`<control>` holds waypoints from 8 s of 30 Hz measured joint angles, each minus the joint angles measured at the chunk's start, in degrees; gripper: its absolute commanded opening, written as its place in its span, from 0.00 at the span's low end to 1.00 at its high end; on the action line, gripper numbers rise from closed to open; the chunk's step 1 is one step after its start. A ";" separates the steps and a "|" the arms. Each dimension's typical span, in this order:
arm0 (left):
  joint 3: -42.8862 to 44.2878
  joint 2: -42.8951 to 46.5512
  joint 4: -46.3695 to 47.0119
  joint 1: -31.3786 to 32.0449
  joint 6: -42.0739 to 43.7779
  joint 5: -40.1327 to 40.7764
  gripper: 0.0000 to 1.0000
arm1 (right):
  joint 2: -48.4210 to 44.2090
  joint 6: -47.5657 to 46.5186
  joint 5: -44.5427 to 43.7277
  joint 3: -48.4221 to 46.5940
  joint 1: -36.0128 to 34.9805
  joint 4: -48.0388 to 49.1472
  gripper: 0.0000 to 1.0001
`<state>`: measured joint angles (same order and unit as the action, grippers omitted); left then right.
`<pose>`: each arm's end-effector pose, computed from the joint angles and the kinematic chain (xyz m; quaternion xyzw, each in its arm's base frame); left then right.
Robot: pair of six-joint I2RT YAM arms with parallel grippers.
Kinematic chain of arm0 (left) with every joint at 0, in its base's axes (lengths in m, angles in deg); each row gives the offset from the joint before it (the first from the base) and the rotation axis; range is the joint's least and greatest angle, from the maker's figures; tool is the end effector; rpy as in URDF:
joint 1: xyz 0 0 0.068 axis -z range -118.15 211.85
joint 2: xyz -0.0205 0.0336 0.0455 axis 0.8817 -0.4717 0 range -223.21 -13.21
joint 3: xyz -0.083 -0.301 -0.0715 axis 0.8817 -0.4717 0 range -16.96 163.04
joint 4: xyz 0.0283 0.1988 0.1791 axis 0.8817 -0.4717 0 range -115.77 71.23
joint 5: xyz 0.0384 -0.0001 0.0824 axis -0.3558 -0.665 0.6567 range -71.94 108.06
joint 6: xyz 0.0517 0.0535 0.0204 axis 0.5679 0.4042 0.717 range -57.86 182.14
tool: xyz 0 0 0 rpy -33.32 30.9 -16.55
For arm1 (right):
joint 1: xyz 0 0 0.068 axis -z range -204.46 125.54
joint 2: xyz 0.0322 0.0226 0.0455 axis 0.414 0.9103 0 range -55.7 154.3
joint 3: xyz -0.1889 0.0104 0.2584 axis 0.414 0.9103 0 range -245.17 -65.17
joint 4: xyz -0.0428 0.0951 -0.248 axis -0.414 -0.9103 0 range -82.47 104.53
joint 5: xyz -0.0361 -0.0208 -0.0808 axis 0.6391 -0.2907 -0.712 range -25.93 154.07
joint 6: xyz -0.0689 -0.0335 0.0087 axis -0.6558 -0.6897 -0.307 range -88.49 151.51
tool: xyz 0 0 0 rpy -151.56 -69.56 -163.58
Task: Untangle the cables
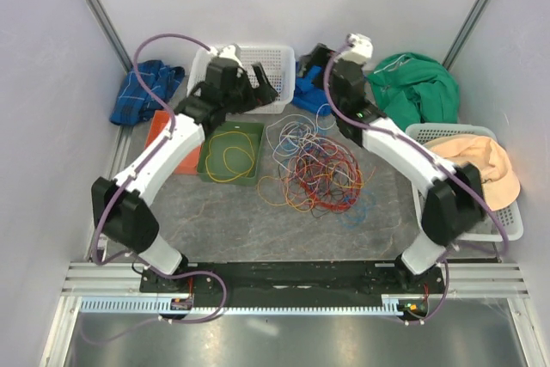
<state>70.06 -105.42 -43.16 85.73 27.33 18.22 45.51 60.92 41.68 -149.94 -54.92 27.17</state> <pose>0.3758 -0.1661 0.3941 -0.0830 0.8601 -0.2455 0.4393 0.4219 0.2193 0.3973 0.1261 0.7175 0.2117 0.6516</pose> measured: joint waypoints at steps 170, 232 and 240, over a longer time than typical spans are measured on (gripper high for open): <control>29.88 6.62 18.10 16.11 11.65 -3.69 0.02 | -34.01 9.77 27.28 43.50 -8.35 12.50 0.00; 3.34 -23.93 59.89 -8.46 7.15 8.87 0.02 | 38.40 9.62 33.38 -42.62 2.67 12.72 0.00; 3.34 -23.93 58.86 -10.40 6.19 11.41 0.99 | 45.11 12.13 35.26 -47.54 2.60 11.41 0.98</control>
<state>73.40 -129.35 15.71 75.33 33.52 29.63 90.62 73.05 76.94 -197.48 -52.32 38.58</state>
